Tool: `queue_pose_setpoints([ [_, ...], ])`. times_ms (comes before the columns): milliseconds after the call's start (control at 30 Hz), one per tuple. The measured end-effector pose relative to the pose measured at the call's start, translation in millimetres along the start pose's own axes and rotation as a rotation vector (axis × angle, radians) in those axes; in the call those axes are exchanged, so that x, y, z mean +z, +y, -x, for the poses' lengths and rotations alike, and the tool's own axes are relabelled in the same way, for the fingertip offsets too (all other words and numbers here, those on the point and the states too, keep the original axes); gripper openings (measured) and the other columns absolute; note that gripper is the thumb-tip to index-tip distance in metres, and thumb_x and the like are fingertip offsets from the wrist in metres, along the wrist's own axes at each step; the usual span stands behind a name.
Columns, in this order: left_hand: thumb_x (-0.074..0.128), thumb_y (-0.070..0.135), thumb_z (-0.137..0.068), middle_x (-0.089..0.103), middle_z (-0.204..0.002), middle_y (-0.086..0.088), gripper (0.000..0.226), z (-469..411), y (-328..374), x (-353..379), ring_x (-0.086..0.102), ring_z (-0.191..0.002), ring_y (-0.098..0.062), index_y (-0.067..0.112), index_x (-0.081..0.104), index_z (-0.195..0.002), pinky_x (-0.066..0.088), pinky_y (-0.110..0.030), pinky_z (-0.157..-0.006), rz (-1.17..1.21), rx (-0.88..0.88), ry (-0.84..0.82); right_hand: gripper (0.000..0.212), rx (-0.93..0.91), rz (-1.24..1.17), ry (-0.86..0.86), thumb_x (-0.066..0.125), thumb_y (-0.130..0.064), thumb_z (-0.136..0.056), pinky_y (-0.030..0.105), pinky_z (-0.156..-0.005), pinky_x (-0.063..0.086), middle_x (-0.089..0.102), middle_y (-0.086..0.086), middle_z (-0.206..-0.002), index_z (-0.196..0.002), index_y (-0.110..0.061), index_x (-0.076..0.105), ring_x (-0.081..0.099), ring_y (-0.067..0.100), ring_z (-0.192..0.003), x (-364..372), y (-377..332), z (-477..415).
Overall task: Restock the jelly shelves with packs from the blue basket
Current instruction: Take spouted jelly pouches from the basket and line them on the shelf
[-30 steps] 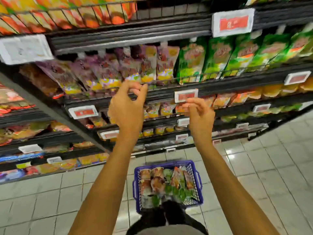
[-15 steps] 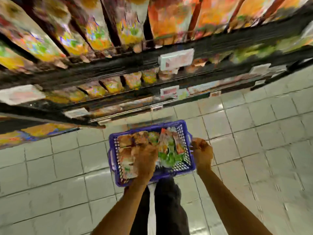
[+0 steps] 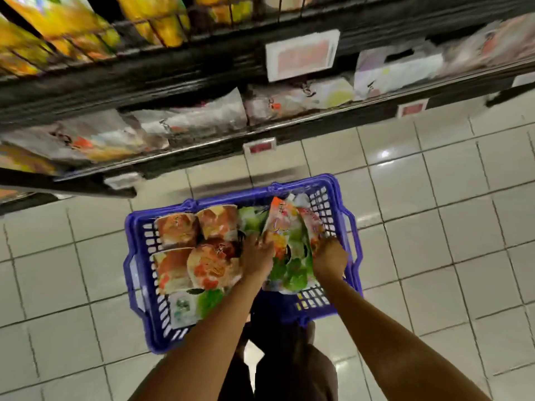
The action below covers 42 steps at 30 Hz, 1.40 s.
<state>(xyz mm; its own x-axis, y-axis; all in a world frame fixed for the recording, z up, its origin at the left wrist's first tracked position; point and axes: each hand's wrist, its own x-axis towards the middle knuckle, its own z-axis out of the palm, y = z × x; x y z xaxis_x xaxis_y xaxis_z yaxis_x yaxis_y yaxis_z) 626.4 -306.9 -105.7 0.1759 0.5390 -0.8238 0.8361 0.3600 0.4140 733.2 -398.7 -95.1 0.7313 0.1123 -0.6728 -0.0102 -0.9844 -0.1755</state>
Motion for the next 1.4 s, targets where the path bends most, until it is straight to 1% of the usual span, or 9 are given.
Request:
queue_pose_setpoints([
  [167,0.063,0.03,-0.093,0.047,-0.143,-0.021,0.071,-26.8,-8.5,19.0,0.05,-0.128,-0.034,0.004,0.026,-0.148,0.042,-0.038,-0.1,-0.177,0.025,-0.051,0.046,0.258,-0.13,-0.082,0.067,-0.027,-0.09,0.041,-0.085,0.049,0.056,0.027,-0.127,-0.123,0.003,0.057,0.059,0.04,-0.111,41.2,-4.9,-5.7],
  [367,0.061,0.019,-0.096,0.068,-0.115,-0.019,0.03,-37.5,-19.4,20.0,0.067,-0.079,-0.006,0.0,0.061,-0.119,0.045,-0.016,-0.057,-0.1,0.009,-0.101,0.036,0.242,-0.482,-0.017,0.061,-0.037,-0.094,0.034,-0.067,0.05,0.071,0.015,-0.091,-0.099,-0.003,0.069,0.067,0.03,-0.085,62.9,2.5,-9.7],
  [433,0.06,0.02,-0.096,0.07,-0.103,-0.018,0.02,-36.7,-20.4,16.4,0.069,-0.088,-0.02,0.005,0.066,-0.107,0.044,-0.024,-0.063,-0.073,0.014,-0.098,0.03,0.232,-0.589,-0.108,0.068,-0.037,-0.09,0.026,-0.054,0.045,0.067,0.006,-0.073,-0.084,-0.007,0.07,0.062,0.023,-0.071,58.9,0.9,-12.7],
  [533,0.054,0.022,-0.099,0.068,-0.111,-0.017,0.029,-21.8,-18.9,4.1,0.066,-0.097,-0.029,0.004,0.061,-0.119,0.043,-0.027,-0.062,0.02,-0.009,-0.114,0.027,0.282,-0.875,-0.234,0.072,-0.019,-0.088,0.032,-0.066,0.044,0.066,0.016,-0.087,-0.099,0.006,0.068,0.058,0.024,-0.08,42.2,-4.8,-5.4],
  [700,0.046,0.02,-0.102,0.06,-0.077,-0.003,0.039,51.7,-3.4,-38.5,0.059,-0.056,-0.001,-0.002,0.048,-0.134,0.048,-0.016,-0.048,0.218,-0.031,-0.209,0.021,0.255,-1.206,-0.495,0.049,0.002,-0.094,0.041,-0.073,0.051,0.058,0.028,-0.096,-0.108,0.014,0.059,0.059,0.035,-0.078,-27.5,-10.2,64.0],
  [867,0.06,0.031,-0.095,0.066,-0.115,0.006,0.045,161.8,36.1,-114.3,0.063,-0.11,-0.02,0.022,0.05,-0.138,0.051,-0.047,-0.098,0.427,0.054,-0.28,0.041,0.108,-1.287,-0.603,0.043,0.017,-0.09,0.045,-0.088,0.054,0.06,0.028,-0.121,-0.129,0.01,0.052,0.062,0.037,-0.102,-119.7,-23.4,167.3],
  [1067,0.069,0.017,-0.085,0.072,-0.106,0.007,0.048,291.0,110.0,-223.8,0.068,-0.094,-0.014,0.035,0.057,-0.127,0.057,-0.036,-0.077,0.432,0.273,-0.248,0.059,-0.199,-1.299,-0.657,0.068,0.004,-0.077,0.044,-0.081,0.058,0.067,0.021,-0.12,-0.132,-0.011,0.056,0.067,0.036,-0.106,-232.3,-74.5,281.6],
  [1233,0.061,0.0,-0.091,0.066,-0.072,0.006,0.032,385.5,172.3,-299.0,0.058,-0.053,0.002,0.007,0.063,-0.122,0.046,-0.014,-0.049,0.459,0.487,-0.119,0.054,-0.321,-1.389,-0.587,0.069,-0.005,-0.082,0.039,-0.077,0.058,0.073,0.011,-0.107,-0.133,-0.019,0.054,0.071,0.025,-0.09,-305.3,-135.1,363.3],
  [1400,0.07,0.016,-0.087,0.065,-0.061,0.003,0.019,460.4,218.2,-359.4,0.058,-0.052,-0.007,0.008,0.068,-0.104,0.046,-0.017,-0.051,0.631,0.644,-0.061,0.06,-0.615,-1.358,-0.56,0.075,-0.019,-0.074,0.044,-0.089,0.056,0.068,0.014,-0.124,-0.131,-0.021,0.058,0.067,0.029,-0.108,-377.9,-188.0,440.0],
])
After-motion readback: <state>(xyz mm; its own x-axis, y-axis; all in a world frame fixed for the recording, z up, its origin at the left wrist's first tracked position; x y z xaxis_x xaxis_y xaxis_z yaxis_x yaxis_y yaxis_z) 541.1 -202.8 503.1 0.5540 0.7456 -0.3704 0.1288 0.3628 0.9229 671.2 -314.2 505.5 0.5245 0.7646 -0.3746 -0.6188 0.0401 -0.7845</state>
